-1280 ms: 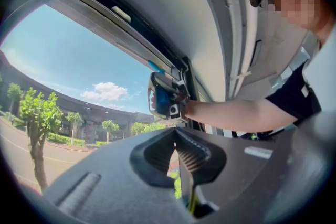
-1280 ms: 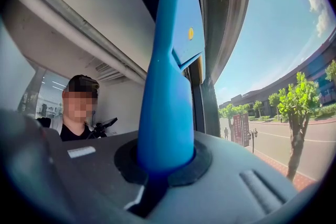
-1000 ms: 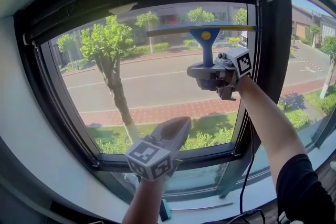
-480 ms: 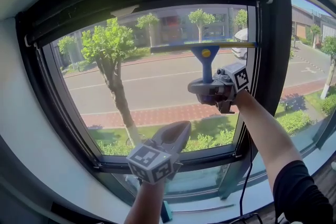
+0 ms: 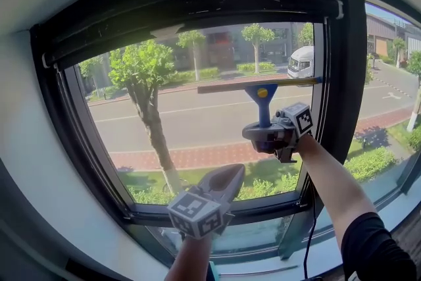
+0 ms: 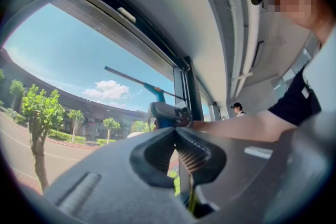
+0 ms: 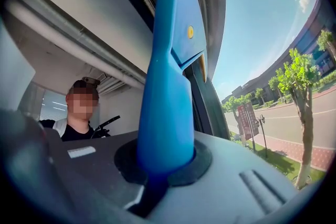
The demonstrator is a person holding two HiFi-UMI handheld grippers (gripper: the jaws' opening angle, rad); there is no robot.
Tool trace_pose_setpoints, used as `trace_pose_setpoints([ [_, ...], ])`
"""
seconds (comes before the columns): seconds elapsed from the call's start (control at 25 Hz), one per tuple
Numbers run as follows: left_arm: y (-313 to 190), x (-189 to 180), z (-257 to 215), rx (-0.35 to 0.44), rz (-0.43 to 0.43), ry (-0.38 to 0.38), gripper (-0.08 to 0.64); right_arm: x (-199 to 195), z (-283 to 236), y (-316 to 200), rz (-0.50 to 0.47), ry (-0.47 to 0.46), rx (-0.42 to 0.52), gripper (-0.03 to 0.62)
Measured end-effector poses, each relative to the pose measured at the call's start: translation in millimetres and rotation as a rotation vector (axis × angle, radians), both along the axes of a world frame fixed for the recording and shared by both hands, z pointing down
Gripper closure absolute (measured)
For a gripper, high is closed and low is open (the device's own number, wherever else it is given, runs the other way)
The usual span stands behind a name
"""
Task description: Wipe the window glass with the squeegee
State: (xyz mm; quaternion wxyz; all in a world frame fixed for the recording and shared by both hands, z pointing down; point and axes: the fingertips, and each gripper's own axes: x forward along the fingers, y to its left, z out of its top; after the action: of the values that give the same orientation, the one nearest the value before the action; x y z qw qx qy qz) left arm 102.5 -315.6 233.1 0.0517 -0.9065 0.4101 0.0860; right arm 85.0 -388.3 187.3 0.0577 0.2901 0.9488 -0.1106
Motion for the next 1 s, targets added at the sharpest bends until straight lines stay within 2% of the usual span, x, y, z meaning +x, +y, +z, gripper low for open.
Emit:
trace_pose_setpoints([
  [0.12,-1,-4,5,-0.013,-0.016,-0.013,0.557,-2,7,6,-0.029,0.002,-0.043,0.589],
  [0.64,8,-6,10,-0.039,-0.02,-0.014,0.557,1,55,4,-0.052,0.004,-0.119,0.589],
  [0.8,8,-10,17,-0.052,-0.04,-0.012,0.557,2,70,13,-0.073,0.017,-0.181,0.589],
  [1.0,9,-13,20,-0.059,-0.049,-0.015,0.557,2,103,10,-0.058,0.017,-0.194,0.589],
])
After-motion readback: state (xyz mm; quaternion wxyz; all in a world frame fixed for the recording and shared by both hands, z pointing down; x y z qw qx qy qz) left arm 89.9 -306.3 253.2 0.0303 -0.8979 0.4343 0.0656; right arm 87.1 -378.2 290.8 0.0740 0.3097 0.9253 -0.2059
